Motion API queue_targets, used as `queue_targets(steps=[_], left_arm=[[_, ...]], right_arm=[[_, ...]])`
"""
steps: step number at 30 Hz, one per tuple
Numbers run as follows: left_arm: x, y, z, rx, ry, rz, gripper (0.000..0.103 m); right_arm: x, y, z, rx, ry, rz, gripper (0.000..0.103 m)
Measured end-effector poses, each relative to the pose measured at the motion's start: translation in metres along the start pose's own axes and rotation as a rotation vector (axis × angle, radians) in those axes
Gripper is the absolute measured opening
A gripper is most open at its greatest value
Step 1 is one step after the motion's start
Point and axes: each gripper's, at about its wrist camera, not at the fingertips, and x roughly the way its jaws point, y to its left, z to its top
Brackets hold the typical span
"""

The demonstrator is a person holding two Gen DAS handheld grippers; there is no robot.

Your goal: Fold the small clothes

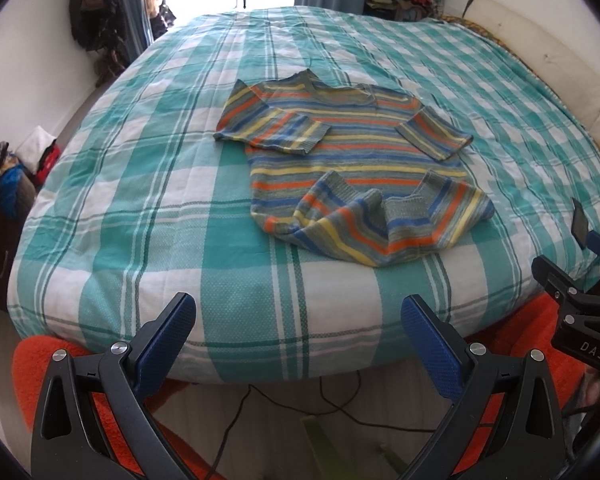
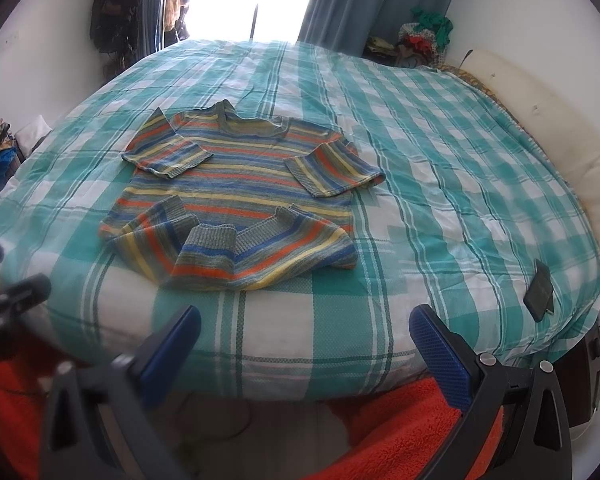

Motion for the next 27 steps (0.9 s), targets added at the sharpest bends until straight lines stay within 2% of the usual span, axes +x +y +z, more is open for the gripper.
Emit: queue_targets(steps=[6,9,11,14,16,18,21,24,25,27], left_arm=[[0.002,-0.002,-0.001,0.013,0.003,-0.034,0.103],[0.009,0.003,-0.002,-0.003,0.028,-0.081,0.102],[0.016,0.013,0.000,-0.023,0.044,-0.110,0.102],[0.023,0.037,0.007,-0.047,0.035,-0.104,0.102],[0.027,0.048,0.016,-0.038,0.023,-0.101,0.102],[0.035,0.050,0.029,0.001,0.021,-0.141,0.102],[0.064,0.032,0.056,0.108,0.049,-0.234,0.102],[0.113,0.009,0.084,0.173,0.099,-0.236,0.102],[0.131,0.000,0.091,0.193,0.122,-0.223,0.101],[0.165,-0.015,0.099,0.230,0.173,-0.190,0.097]], right_arm=[[0.000,0.000,0.000,0.000,0.001,0.000,0.103],[0.003,0.000,-0.002,0.001,0.005,0.013,0.103],[0.006,-0.001,-0.006,-0.004,0.004,0.043,0.103],[0.015,-0.010,-0.008,0.007,0.010,0.111,0.103],[0.025,-0.023,-0.002,0.022,0.003,0.146,0.103],[0.036,-0.041,0.009,0.022,-0.025,0.185,0.103],[0.074,-0.060,0.034,-0.058,-0.057,0.224,0.103],[0.137,-0.070,0.064,-0.101,0.037,0.276,0.101],[0.158,-0.070,0.075,-0.112,0.072,0.294,0.098],[0.197,-0.067,0.090,-0.123,0.159,0.350,0.078]])
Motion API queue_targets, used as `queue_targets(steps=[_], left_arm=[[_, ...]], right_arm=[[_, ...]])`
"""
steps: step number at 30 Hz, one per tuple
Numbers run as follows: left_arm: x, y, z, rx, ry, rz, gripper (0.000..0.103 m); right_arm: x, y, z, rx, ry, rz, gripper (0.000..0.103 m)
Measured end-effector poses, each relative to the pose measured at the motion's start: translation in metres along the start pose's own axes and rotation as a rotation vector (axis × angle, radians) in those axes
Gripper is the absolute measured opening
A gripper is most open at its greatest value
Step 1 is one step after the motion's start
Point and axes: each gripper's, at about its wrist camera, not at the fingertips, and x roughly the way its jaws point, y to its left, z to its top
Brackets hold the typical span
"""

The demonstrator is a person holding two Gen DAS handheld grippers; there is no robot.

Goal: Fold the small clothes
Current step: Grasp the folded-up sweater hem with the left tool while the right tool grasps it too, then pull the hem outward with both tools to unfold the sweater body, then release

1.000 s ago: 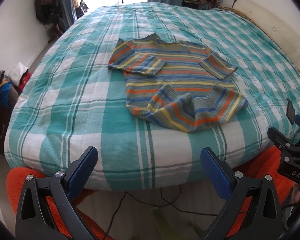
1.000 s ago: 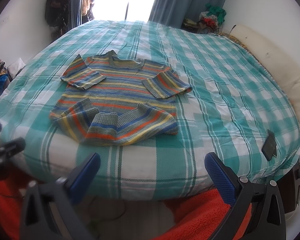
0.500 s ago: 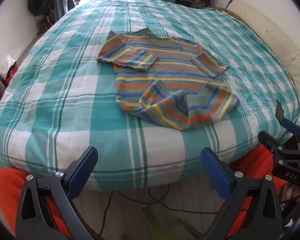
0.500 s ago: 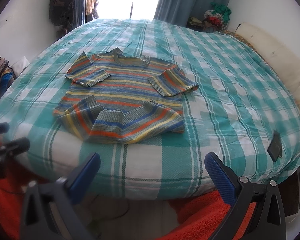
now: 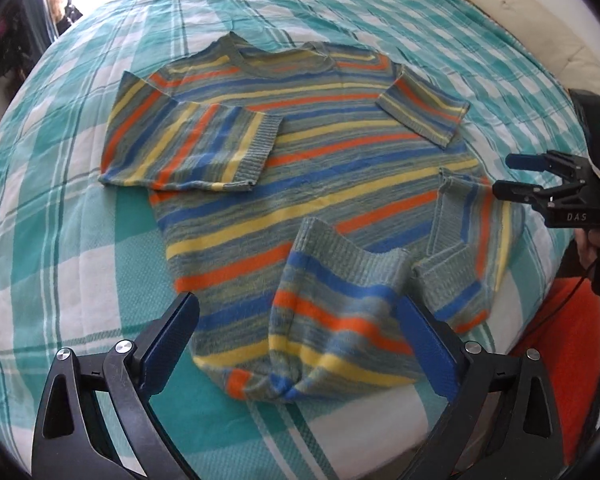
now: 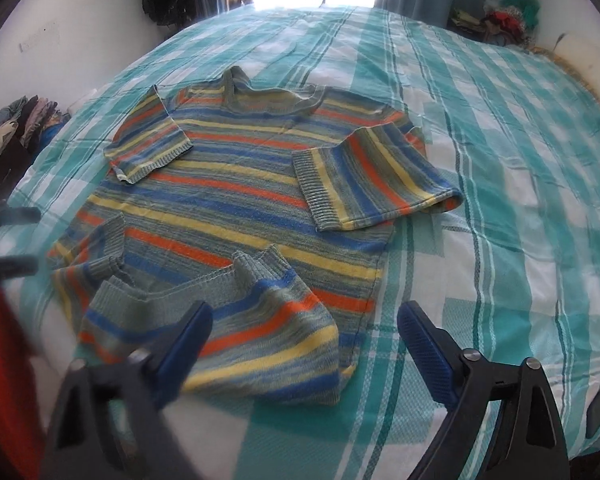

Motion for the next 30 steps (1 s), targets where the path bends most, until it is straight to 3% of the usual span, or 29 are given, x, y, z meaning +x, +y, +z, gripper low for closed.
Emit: queue_targets(steps=[2,4,5,6,7,11,14,16,19,21,23,24,26,28,30], left_arm=[[0.029,-0.001,0.008,0.000,0.075,0.015,0.079],[0.042,-0.004,0.009,-0.008,0.105,0.019,0.072],[0.038,-0.008,0.007,0.015,0.077,0.012,0.048],[0.031,-0.012,0.005,0.041,0.062,-0.010,0.028],[0.021,-0.014,0.001,0.054,0.049,-0.023,0.006],[-0.054,-0.013,-0.037,0.174,-0.096,-0.146,0.004],[-0.117,-0.018,-0.088,0.294,-0.164,-0.201,0.004],[-0.140,-0.021,-0.124,0.369,-0.162,-0.179,0.004],[-0.126,-0.023,-0.160,0.427,-0.053,-0.082,0.006],[-0.108,-0.012,-0.173,0.392,0.033,-0.052,0.009],[-0.101,0.007,-0.177,0.290,0.056,-0.052,0.017],[-0.103,0.018,-0.176,0.221,0.045,-0.065,0.022],[-0.109,0.036,-0.173,0.080,-0.017,-0.104,0.051],[-0.111,0.047,-0.169,-0.037,-0.073,-0.133,0.063],[-0.096,0.043,-0.164,-0.096,-0.057,-0.162,0.063]], right_arm=[[0.032,-0.007,0.013,0.032,0.089,0.045,0.066],[0.056,-0.012,0.014,0.087,0.156,0.130,0.043],[0.063,-0.010,0.012,0.106,0.185,0.182,0.018],[0.062,-0.007,0.010,0.104,0.186,0.214,0.008],[0.054,-0.002,0.006,0.081,0.164,0.230,0.008],[-0.018,0.013,-0.028,-0.064,0.062,0.355,0.008],[-0.085,0.019,-0.073,-0.215,0.012,0.380,0.008],[-0.116,0.017,-0.107,-0.285,0.005,0.353,0.009],[-0.121,0.005,-0.145,-0.322,0.074,0.239,0.008],[-0.109,-0.010,-0.160,-0.274,0.133,0.205,0.010],[-0.095,-0.026,-0.169,-0.213,0.185,0.158,0.016],[-0.091,-0.033,-0.172,-0.178,0.202,0.156,0.022],[-0.093,-0.049,-0.173,-0.071,0.189,0.170,0.027],[-0.099,-0.065,-0.175,0.060,0.148,0.225,0.032],[-0.093,-0.072,-0.169,0.190,0.124,0.272,0.045]])
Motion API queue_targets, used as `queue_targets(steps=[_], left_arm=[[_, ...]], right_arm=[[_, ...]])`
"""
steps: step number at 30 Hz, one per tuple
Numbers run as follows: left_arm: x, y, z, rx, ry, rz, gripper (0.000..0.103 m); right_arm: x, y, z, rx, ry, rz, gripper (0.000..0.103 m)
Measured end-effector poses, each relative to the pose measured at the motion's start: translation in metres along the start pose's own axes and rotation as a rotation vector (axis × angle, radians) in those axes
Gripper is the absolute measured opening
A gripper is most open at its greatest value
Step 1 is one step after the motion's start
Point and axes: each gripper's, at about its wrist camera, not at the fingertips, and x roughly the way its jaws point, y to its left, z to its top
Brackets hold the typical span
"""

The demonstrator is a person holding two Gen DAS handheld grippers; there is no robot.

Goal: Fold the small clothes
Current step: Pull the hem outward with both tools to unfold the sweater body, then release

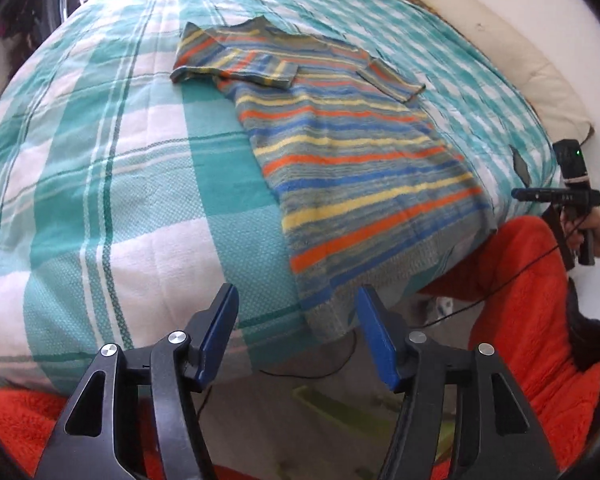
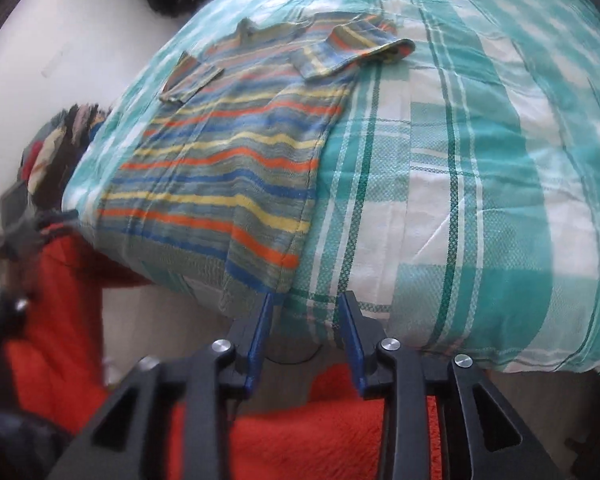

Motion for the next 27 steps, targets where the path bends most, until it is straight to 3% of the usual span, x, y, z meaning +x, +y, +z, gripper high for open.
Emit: queue_targets(steps=[4,5,6,7,8,11,15,18,21,27], left_arm=[[0.050,-0.018,0.003,-0.013,0.091,0.040,0.063],[0.058,-0.022,0.003,-0.017,0.104,0.051,0.058],[0.061,-0.027,0.002,-0.006,0.106,0.066,0.044],[0.064,-0.031,0.002,0.010,0.122,0.068,0.003],[0.062,-0.030,0.003,0.005,0.135,0.041,0.004],[0.036,-0.024,-0.001,0.001,0.081,0.029,0.004],[0.034,-0.013,-0.006,-0.031,0.077,0.028,0.004],[0.061,-0.015,-0.009,-0.024,0.123,0.088,0.004],[0.064,-0.020,-0.010,-0.009,0.124,0.134,0.004],[0.062,-0.029,-0.016,0.027,0.140,0.228,0.016]], right_arm=[[0.045,-0.005,0.009,0.222,0.028,0.092,0.046],[0.060,-0.002,0.010,0.240,0.062,0.104,0.046],[0.076,0.004,0.010,0.229,0.098,0.113,0.039],[0.086,0.011,0.009,0.203,0.130,0.102,0.023],[0.092,0.017,0.009,0.182,0.159,0.083,0.005],[0.069,0.023,0.010,0.175,0.145,0.062,0.005],[0.029,0.018,0.011,0.140,0.105,-0.084,0.004],[0.056,0.009,0.014,0.175,0.148,-0.121,0.004],[0.094,0.004,0.012,0.178,0.204,-0.179,0.004],[0.101,0.014,0.023,0.181,0.202,-0.226,0.007]])
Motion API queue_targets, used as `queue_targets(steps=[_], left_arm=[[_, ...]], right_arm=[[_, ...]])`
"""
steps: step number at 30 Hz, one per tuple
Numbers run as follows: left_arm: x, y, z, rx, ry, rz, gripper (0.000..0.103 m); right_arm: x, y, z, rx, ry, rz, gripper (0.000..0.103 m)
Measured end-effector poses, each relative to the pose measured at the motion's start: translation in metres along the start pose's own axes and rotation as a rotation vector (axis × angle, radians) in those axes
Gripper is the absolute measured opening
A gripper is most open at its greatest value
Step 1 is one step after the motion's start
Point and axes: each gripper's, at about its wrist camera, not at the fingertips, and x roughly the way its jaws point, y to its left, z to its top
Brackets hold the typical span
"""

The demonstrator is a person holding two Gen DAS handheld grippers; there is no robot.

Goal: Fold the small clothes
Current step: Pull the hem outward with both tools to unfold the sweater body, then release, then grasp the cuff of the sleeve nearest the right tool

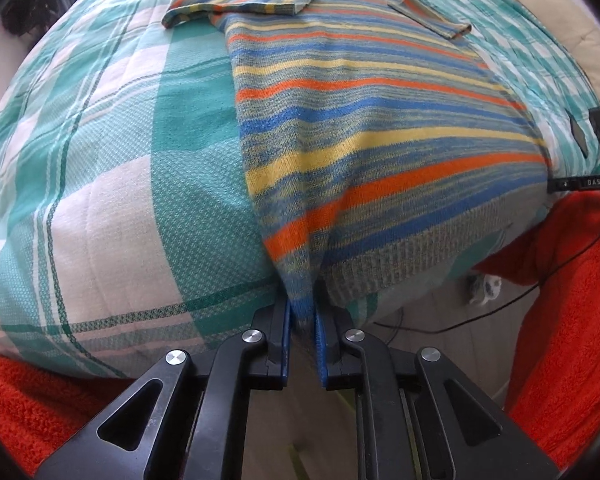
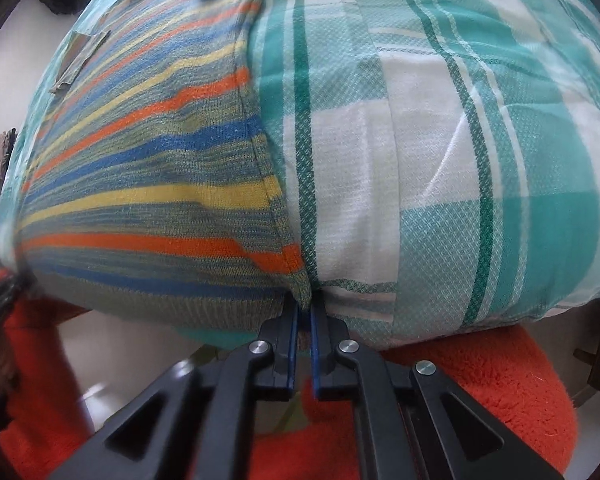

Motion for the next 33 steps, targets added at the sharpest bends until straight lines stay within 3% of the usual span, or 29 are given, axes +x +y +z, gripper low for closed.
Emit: queue_targets(steps=[2,4,6,8,10,13,16,18,20,24,27,28,29,30,33], left_arm=[[-0.007,-0.003,-0.008,0.028,0.020,0.042,0.047],[-0.024,0.000,-0.018,0.054,-0.013,0.104,0.060],[-0.043,0.007,-0.025,0.067,-0.062,0.174,0.062],[-0.063,0.018,-0.019,0.038,-0.128,0.220,0.066],[-0.080,0.027,-0.002,-0.022,-0.210,0.209,0.071],[-0.090,0.025,0.035,-0.092,-0.328,0.135,0.085],[-0.071,0.001,0.068,-0.084,-0.387,0.095,0.088],[-0.044,-0.015,0.081,-0.081,-0.320,0.104,0.087],[-0.030,-0.027,0.076,-0.066,-0.261,0.092,0.081],[-0.030,-0.036,0.045,-0.053,-0.251,0.124,0.082],[-0.027,-0.027,0.028,-0.067,-0.220,0.151,0.082],[-0.025,-0.022,0.025,-0.078,-0.207,0.163,0.082],[-0.024,-0.016,0.023,-0.097,-0.196,0.171,0.082],[-0.024,-0.009,0.021,-0.120,-0.190,0.170,0.082],[-0.027,0.008,0.017,-0.195,-0.197,0.142,0.082]], right_arm=[[-0.007,0.003,-0.003,0.008,-0.002,0.014,0.018],[-0.018,-0.004,-0.008,0.023,0.006,0.021,0.033],[-0.036,-0.013,-0.010,0.015,0.000,-0.008,0.035],[-0.060,-0.021,-0.005,-0.020,-0.028,-0.100,0.035],[-0.089,-0.023,0.012,-0.104,-0.091,-0.244,0.036],[-0.130,-0.009,0.052,-0.257,-0.251,-0.428,0.048],[-0.152,0.010,0.101,-0.405,-0.425,-0.380,0.056],[-0.143,0.037,0.126,-0.507,-0.484,-0.305,0.058],[-0.114,0.070,0.151,-0.594,-0.489,-0.238,0.057],[-0.035,0.114,0.199,-0.654,-0.422,-0.199,0.056],[0.016,0.120,0.219,-0.632,-0.395,-0.207,0.056],[0.024,0.115,0.220,-0.606,-0.373,-0.187,0.050],[0.025,0.107,0.226,-0.558,-0.375,-0.152,0.017],[0.019,0.096,0.232,-0.496,-0.387,-0.153,0.004],[-0.026,0.037,0.237,-0.296,-0.514,-0.150,0.004]])
